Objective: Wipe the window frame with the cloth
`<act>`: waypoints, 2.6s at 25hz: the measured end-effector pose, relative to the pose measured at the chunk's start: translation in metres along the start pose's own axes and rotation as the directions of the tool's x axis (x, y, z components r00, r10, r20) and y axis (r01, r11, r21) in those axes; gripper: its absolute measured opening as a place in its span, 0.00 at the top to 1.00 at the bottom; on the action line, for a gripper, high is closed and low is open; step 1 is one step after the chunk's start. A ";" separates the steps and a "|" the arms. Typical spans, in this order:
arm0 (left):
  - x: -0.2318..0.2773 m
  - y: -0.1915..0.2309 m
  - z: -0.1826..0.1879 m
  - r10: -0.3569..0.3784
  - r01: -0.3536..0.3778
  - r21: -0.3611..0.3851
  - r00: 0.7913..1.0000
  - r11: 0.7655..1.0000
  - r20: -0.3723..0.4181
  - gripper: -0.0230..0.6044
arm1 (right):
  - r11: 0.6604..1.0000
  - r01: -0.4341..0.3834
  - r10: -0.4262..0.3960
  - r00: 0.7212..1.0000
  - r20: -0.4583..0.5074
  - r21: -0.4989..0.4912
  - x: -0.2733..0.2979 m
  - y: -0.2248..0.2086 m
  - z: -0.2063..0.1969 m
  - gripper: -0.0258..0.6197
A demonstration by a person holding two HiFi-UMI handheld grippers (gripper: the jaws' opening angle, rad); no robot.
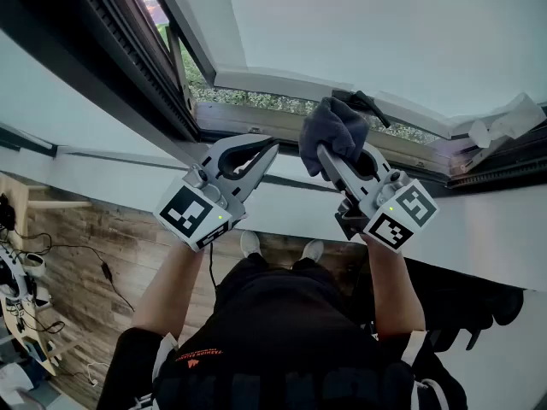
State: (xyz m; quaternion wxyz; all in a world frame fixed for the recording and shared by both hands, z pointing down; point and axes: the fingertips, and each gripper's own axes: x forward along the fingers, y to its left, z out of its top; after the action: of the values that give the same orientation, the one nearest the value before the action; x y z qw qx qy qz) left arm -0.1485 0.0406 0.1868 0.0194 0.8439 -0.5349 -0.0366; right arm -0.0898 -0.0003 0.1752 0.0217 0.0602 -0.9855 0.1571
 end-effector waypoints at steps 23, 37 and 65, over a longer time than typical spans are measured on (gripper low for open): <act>-0.063 0.044 -0.066 0.125 -0.132 -0.122 0.990 0.984 -0.057 0.93 | 0.978 0.004 -0.049 0.977 -0.209 -0.208 0.077 0.011 -0.088 0.85; -0.115 0.077 -0.095 0.214 -0.222 -0.178 0.975 0.959 -0.065 0.93 | 0.945 -0.047 -0.053 0.955 -0.293 -0.323 0.161 0.015 -0.127 0.85; -0.144 0.106 -0.134 0.261 -0.280 -0.236 0.959 0.931 -0.108 0.93 | 0.772 -0.213 -0.139 0.863 -0.486 -0.599 0.245 0.008 -0.202 0.85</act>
State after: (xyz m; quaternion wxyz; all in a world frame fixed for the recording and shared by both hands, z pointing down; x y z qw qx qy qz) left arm -0.2941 0.1246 0.3335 0.1500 0.7538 -0.6361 -0.0687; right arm -0.3285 0.0434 0.3800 0.2943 -0.0142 -0.9396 -0.1742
